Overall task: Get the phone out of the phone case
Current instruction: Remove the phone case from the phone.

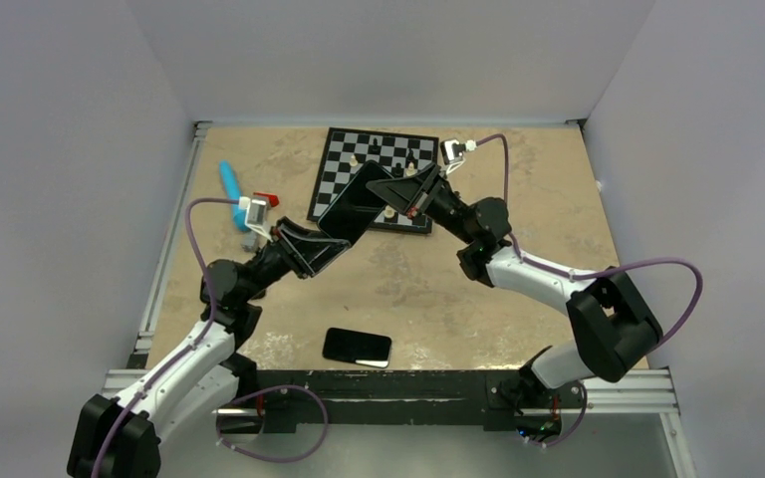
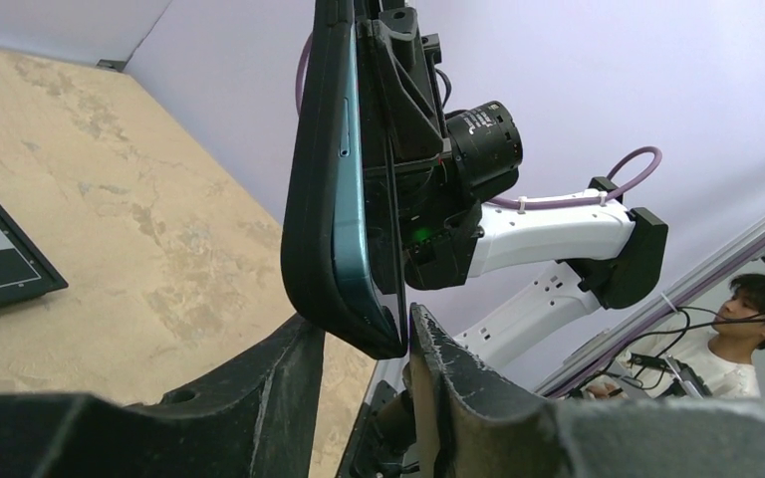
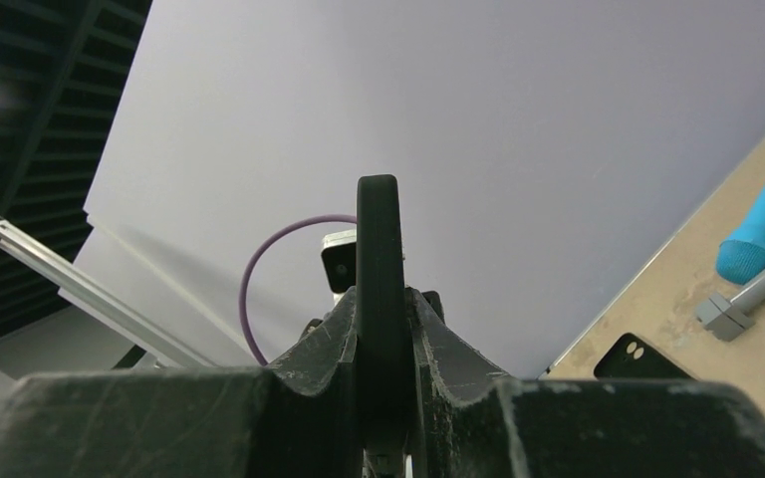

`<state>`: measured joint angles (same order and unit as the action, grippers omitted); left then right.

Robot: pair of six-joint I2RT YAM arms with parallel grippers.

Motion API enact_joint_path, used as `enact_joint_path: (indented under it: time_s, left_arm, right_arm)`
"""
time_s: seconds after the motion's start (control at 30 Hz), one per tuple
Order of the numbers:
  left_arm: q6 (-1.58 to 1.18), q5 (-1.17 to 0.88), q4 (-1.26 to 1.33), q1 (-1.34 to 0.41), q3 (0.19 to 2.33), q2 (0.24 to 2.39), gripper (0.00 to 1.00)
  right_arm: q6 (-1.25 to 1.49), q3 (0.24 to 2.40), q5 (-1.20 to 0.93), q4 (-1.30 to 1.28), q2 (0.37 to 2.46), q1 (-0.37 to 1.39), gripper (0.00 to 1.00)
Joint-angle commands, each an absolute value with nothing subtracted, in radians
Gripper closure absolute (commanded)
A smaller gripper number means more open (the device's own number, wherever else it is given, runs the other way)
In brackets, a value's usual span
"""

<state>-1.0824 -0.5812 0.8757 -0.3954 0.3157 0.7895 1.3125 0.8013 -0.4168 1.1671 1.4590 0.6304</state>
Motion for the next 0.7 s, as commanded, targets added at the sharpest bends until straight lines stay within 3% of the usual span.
enact_joint_path:
  time_s: [0.0,0.17,0.4,0.67]
  left_arm:
    - [-1.088,-0.598,0.96,-0.404,0.334,0.807,0.58]
    - [-1.086,-0.622,0.954,-0.409,0.329,0.815,0.57]
    - [-1.076,-0.615,0.961,-0.408,0.332,0.819,0.67]
    - [-1.049,-0.651,0.997,-0.408,0.356,0.874,0.93]
  right_arm:
    - [1.31,0.807,-0.346,1.252,1.42,0.64,1.0]
    - [1.316,0.82,-0.338,1.248,1.427,0.641,1.0]
    - [1.328,0.822,-0.354,1.242,1.425,0.642,1.0]
    - [1.389,0.805,-0.35,1.262,1.415,0.641,1.0]
